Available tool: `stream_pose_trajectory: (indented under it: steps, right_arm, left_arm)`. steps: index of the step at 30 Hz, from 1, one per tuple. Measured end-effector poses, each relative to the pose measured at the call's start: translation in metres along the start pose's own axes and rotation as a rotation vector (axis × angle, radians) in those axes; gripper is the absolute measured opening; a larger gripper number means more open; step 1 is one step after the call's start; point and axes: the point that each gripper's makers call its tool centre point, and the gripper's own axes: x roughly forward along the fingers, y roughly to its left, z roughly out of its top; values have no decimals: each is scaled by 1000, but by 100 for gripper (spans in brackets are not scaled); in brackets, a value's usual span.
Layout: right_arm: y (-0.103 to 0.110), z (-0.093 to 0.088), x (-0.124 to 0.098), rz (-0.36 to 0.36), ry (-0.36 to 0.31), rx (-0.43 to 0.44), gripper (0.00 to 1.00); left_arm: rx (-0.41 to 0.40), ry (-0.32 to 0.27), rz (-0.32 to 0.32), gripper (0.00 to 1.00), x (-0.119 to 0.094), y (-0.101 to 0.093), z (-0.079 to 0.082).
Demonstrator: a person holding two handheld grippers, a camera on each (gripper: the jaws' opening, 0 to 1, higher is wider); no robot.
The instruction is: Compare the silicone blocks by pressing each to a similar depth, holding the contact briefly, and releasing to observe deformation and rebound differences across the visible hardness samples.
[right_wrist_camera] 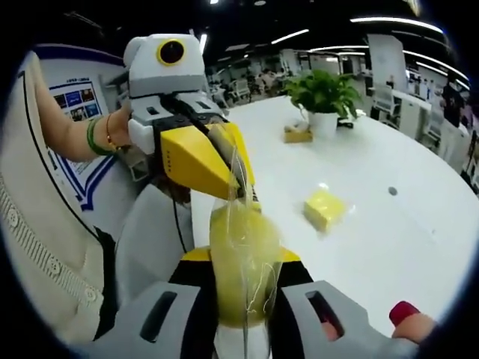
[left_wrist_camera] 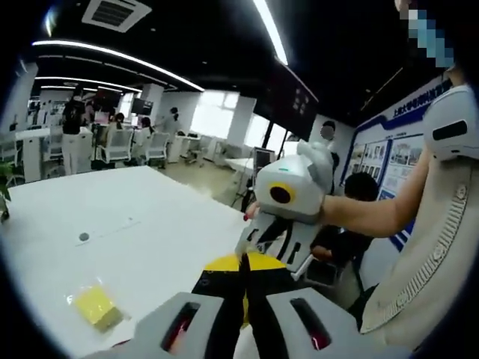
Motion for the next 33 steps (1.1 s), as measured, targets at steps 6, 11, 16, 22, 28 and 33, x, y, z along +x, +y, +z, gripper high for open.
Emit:
stream_pose_trajectory:
  steps: [6,11,16,22,28,33]
  right_arm:
    - [-2,-5,2,4,-2,-50,19]
    - [-7,-8,2,-9,19,-93,22]
    - [-10,-12,7,6,7,-52,23]
    - [-12,-14,13,3,-10,4,27]
    - [-12,-14,15,4,-32,41,35]
    - [-9,-16,15,-7,-45,74,51]
  left_arm:
    - [-59,38,28,0,5,2,-4]
    - [-58,53,26,0,8,1,-7]
    - [-69,74,31,0,10,5,-11]
    - [-78,81,34,0,10,5,-16]
    - [-136,95,38,0,11,8,-21]
    - [-144,115,53,0,13,11,-27]
